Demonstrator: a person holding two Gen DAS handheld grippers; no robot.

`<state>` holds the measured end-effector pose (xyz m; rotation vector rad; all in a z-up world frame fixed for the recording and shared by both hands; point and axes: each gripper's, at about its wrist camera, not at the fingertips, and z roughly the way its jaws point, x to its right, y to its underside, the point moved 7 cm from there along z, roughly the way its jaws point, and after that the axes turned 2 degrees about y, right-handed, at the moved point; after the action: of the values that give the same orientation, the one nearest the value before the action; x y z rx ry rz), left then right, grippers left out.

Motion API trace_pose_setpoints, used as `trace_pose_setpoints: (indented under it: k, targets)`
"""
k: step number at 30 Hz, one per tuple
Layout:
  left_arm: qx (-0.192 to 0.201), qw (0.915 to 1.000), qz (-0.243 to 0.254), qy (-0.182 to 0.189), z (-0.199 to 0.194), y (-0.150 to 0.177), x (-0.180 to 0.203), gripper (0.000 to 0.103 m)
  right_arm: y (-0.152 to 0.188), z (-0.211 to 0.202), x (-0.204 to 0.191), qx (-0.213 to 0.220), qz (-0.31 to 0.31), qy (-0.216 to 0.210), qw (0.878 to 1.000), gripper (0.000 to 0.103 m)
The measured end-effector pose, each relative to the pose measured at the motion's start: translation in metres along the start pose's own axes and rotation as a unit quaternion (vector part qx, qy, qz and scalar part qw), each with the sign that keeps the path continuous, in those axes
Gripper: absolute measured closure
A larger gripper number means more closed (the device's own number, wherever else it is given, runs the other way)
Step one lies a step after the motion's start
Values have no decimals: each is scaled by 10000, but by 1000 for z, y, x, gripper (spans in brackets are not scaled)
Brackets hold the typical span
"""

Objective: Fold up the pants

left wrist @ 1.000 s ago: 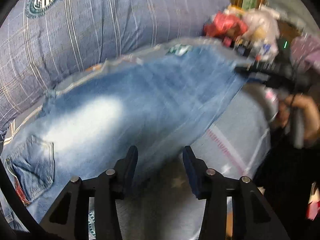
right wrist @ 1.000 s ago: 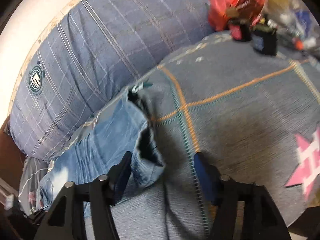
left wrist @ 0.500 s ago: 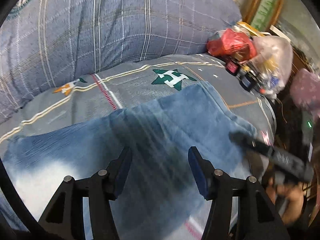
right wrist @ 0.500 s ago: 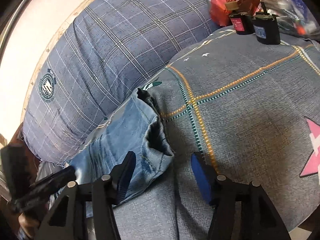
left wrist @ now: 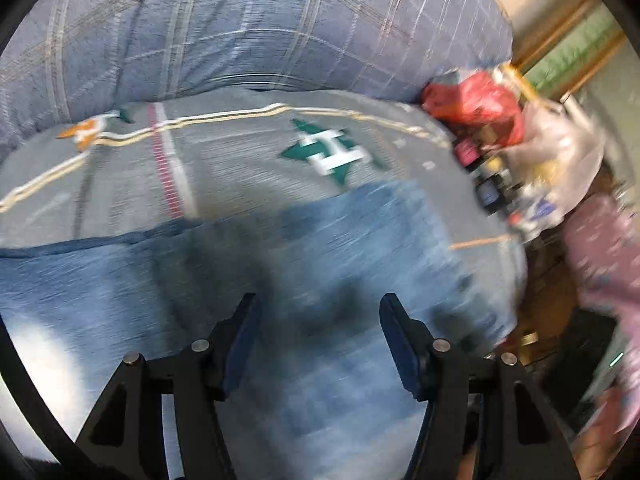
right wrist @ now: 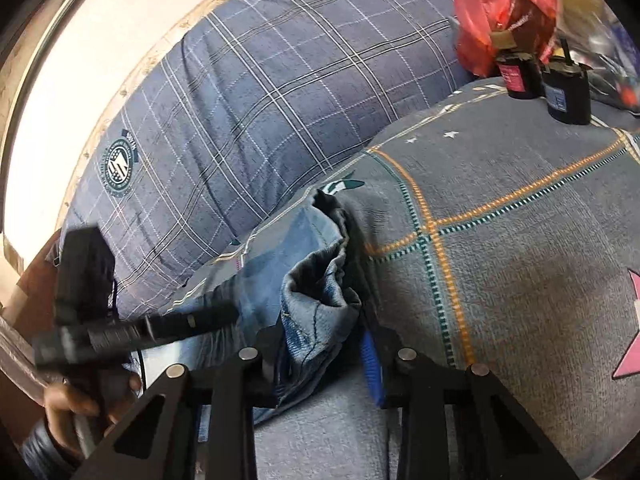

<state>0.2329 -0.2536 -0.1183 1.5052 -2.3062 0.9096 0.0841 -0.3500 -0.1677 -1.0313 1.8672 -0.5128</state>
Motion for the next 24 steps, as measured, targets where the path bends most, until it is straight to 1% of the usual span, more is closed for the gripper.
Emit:
trace_pose_setpoints:
  k: [3,5,7,9,12,14,20,22,23,24]
  targets:
    - [-173,9993,-53,328,6,-17,32,41,-1,0,-4,37,-52,-42,10000,73]
    - [-323,9988,10,372,12,-25,52,39,-1,0,-8,61,-105,-108,9999,74]
    - [-485,9982,96,336,19,-31,66,38,-1,-1,-11,68,-132,-220,9996,75]
    - [-645,9974,253,186,26,-35,80,38,-1,-2,-14,81,-170,-337,9993,77]
    - [-885,9947,510,-134,39,-39,93,38,-1,-2,-21,98,-269,-439,9986,78]
    - [-998,9925,594,-373,46,-37,93,38,0,-2,-25,97,-349,-477,9982,79]
    - [-1127,9879,689,-810,65,-32,81,38,1,-1,-31,88,-491,-563,9972,79]
    - [-1094,9877,675,-887,68,-33,76,43,0,0,-32,82,-495,-576,9971,79]
    - [-1076,9877,678,-914,69,-34,75,53,0,0,-31,81,-497,-565,9971,79]
    - [-1067,9872,687,-968,70,-34,73,65,0,0,-30,77,-492,-559,9972,79]
